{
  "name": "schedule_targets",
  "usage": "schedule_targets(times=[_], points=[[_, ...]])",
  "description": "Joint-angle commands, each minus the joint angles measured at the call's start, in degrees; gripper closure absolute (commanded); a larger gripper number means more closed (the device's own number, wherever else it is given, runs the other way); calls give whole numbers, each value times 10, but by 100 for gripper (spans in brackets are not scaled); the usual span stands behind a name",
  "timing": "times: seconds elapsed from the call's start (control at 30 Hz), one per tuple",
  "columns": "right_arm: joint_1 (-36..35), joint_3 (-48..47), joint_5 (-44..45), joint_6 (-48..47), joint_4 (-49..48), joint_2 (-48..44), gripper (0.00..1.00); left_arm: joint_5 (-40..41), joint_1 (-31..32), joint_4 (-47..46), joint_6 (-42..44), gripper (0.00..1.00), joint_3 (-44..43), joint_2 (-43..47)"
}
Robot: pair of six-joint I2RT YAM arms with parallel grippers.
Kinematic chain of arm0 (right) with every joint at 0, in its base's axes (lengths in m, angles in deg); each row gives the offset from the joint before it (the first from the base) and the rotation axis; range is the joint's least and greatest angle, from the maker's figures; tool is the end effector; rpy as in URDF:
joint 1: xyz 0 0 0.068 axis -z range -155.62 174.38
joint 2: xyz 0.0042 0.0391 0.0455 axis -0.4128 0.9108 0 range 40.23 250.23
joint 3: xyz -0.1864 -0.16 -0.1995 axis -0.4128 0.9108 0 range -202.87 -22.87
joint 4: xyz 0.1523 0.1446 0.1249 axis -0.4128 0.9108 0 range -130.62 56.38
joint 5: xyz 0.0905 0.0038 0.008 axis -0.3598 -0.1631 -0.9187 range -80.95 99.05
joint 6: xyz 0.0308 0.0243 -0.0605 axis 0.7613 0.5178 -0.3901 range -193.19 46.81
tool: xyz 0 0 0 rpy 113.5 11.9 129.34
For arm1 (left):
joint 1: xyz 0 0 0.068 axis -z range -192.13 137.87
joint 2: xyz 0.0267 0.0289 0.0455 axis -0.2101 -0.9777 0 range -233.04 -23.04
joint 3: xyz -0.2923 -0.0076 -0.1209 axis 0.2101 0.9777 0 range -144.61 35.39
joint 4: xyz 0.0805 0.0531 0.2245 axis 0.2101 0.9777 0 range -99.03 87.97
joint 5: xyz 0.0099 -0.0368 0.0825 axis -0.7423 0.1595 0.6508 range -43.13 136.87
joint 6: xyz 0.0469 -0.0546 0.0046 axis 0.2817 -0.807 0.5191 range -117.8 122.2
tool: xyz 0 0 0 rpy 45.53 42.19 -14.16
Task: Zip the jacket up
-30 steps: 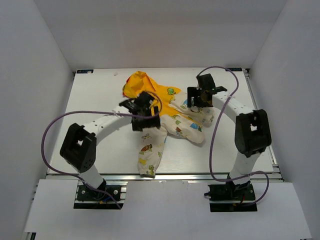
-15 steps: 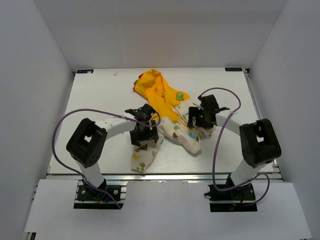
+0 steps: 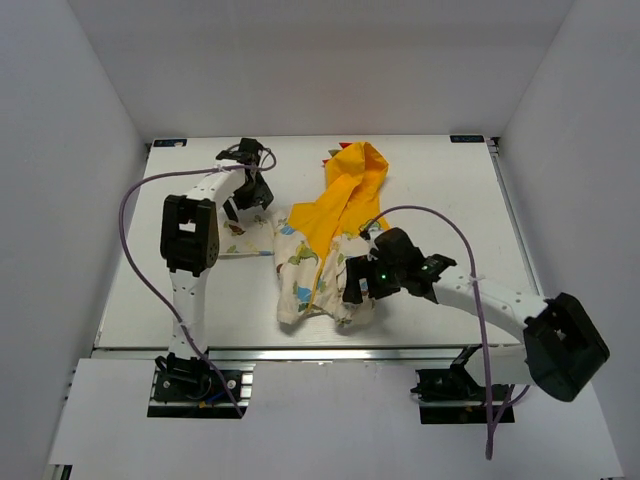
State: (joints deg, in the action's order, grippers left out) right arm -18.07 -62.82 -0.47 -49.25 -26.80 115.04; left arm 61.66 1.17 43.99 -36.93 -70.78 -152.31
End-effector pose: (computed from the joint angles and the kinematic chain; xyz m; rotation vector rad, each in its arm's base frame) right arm 0.1755 0.1740 0.2315 -0.4866 2.4908 0.7003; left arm 0.4697 -0.0954 0.1910 -0.6705 2.7254 0.1758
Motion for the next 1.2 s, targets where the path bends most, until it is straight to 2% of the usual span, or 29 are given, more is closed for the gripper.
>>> schedule_targets(times=[0.0, 0.07, 0.17, 0.23, 0.27, 0.33, 0.37, 0.47, 0.57, 0.63, 0.7, 0.77, 0.87, 1.03, 1.17], points=[[5, -59, 24, -23, 21, -67, 11, 42, -2, 43, 20, 3, -68, 37], [12, -86, 83, -28, 53, -96, 11, 27, -2, 22, 41, 2, -59, 90], [47, -92, 122, -17, 63, -113, 11, 8, -2, -12, 57, 2, -6, 147], [122, -88, 107, 8, 77, -104, 11, -7, -1, -26, 57, 2, 45, 217], [122, -86, 100, 8, 84, -99, 11, -15, 0, -27, 57, 2, 66, 218], [175, -76, 72, 18, 86, -90, 11, -30, 2, -46, 61, 2, 112, 272], [187, -73, 59, 13, 87, -81, 13, -51, 8, -52, 61, 2, 162, 290], [194, -62, 62, -23, 105, -73, 15, -108, 18, -87, 59, 2, 258, 357], [194, -27, 85, -24, 126, -77, 15, -147, 37, -121, 58, 2, 319, 415], [194, 9, 79, -20, 114, -81, 16, -195, 56, -148, 56, 2, 359, 436], [193, 28, 69, -13, 97, -82, 18, -223, 101, -167, 61, 2, 376, 452], [193, 45, 50, -14, 72, -71, 18, -224, 167, -172, 70, 2, 374, 449], [182, 47, 32, -9, 39, -43, 19, -222, 233, -168, 92, 2, 366, 434], [170, 44, -9, 7, -32, 1, 20, -209, 278, -173, 104, 2, 393, 441], [168, 20, 17, 17, -54, 59, 39, -209, 278, -179, 92, 2, 424, 459]])
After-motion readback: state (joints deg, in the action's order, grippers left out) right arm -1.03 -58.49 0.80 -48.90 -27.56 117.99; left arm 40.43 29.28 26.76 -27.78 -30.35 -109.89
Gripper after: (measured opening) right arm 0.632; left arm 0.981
